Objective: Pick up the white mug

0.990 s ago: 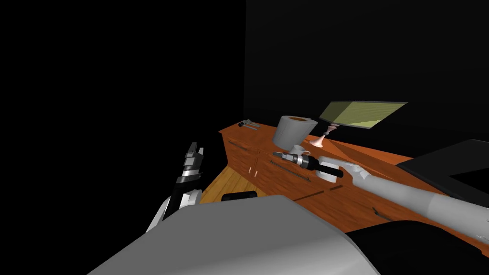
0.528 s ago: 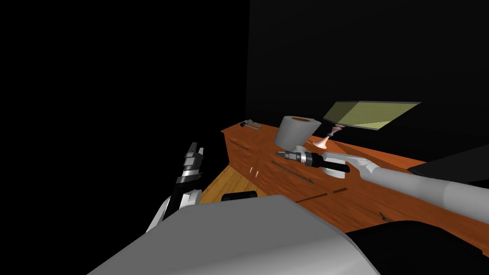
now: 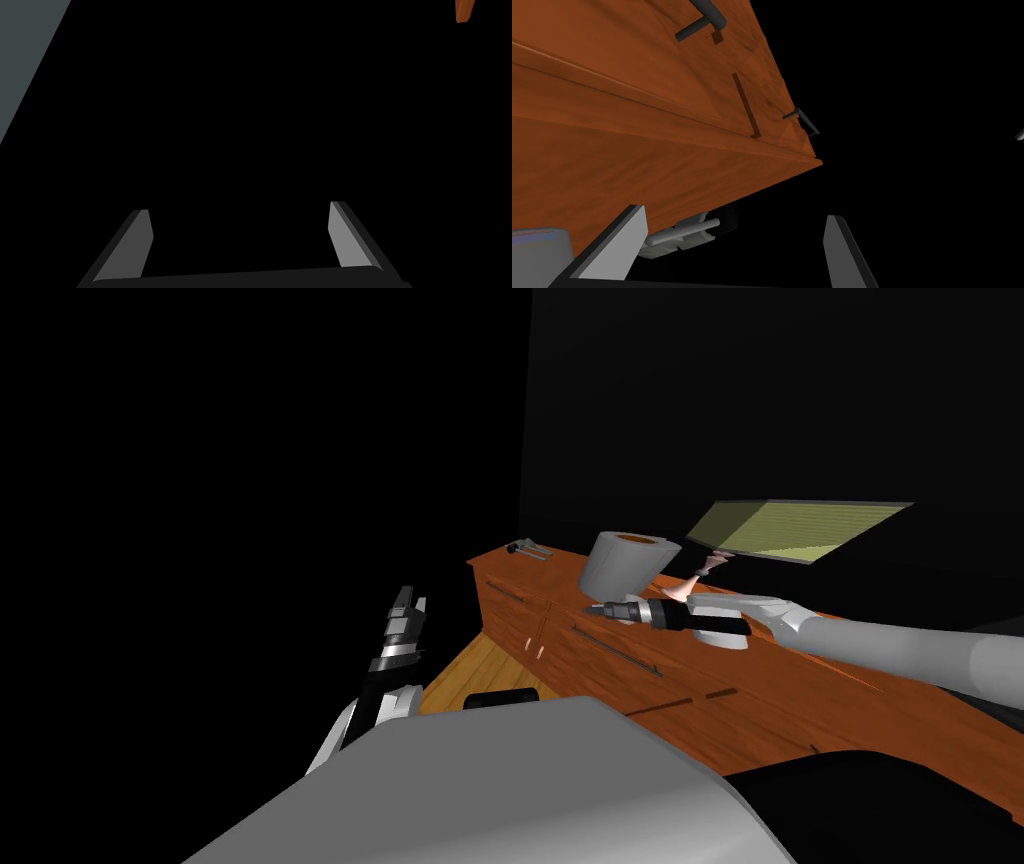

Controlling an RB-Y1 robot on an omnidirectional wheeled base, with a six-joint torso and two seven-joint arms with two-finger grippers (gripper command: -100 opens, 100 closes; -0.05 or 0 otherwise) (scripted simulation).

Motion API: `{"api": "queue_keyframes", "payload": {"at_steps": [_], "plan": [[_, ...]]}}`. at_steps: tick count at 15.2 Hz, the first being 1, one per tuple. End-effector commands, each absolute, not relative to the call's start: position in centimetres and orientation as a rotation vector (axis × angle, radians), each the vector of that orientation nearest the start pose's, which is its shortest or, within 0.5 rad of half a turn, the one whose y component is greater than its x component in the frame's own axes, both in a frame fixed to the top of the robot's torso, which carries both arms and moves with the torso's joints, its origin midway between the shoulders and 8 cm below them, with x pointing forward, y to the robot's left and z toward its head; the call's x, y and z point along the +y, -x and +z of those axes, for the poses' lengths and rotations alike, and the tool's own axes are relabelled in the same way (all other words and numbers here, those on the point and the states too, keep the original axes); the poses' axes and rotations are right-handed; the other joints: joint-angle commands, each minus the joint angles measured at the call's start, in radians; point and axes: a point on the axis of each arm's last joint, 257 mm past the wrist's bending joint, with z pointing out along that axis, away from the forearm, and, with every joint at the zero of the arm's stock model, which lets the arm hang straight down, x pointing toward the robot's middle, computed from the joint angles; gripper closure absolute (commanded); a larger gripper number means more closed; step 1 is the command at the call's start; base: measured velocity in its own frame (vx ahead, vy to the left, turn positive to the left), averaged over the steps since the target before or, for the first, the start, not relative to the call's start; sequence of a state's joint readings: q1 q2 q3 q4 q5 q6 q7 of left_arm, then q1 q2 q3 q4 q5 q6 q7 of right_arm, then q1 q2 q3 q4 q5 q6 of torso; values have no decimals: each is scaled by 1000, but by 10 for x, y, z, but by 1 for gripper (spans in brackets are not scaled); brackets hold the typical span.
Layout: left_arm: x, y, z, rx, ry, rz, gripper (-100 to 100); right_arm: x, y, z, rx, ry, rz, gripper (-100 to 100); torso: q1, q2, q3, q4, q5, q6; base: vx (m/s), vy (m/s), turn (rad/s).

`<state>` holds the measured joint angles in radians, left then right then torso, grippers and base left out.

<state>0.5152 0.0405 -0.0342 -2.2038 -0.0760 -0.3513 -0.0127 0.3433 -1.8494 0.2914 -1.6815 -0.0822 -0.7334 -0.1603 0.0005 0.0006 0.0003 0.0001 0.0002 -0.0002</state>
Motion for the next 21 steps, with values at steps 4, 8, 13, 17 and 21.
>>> {"api": "queue_keyframes", "payload": {"at_steps": [4, 8, 13, 17, 21], "plan": [[267, -379, -49, 860, 769, -1205, 0, -408, -376, -137, 2295, 361, 655, -100, 0, 0, 0, 0, 0, 0, -12, 4, 61], [267, -379, -49, 860, 769, -1205, 0, -425, -374, -130, 2354, 388, 580, -100, 0, 0, 0, 0, 0, 0, -13, 2, 63], [267, -379, -49, 860, 769, -1205, 0, -443, -374, -118, 2421, 430, 481, -100, 0, 0, 0, 0, 0, 0, -10, 1, 55], [267, -379, -49, 860, 769, -1205, 0, -458, -372, -109, 2475, 453, 401, -100, 0, 0, 0, 0, 0, 0, -10, -1, 57], [267, -379, -49, 860, 769, -1205, 0, -472, -370, -99, 2527, 473, 322, -100, 0, 0, 0, 0, 0, 0, -11, -2, 55]]}}
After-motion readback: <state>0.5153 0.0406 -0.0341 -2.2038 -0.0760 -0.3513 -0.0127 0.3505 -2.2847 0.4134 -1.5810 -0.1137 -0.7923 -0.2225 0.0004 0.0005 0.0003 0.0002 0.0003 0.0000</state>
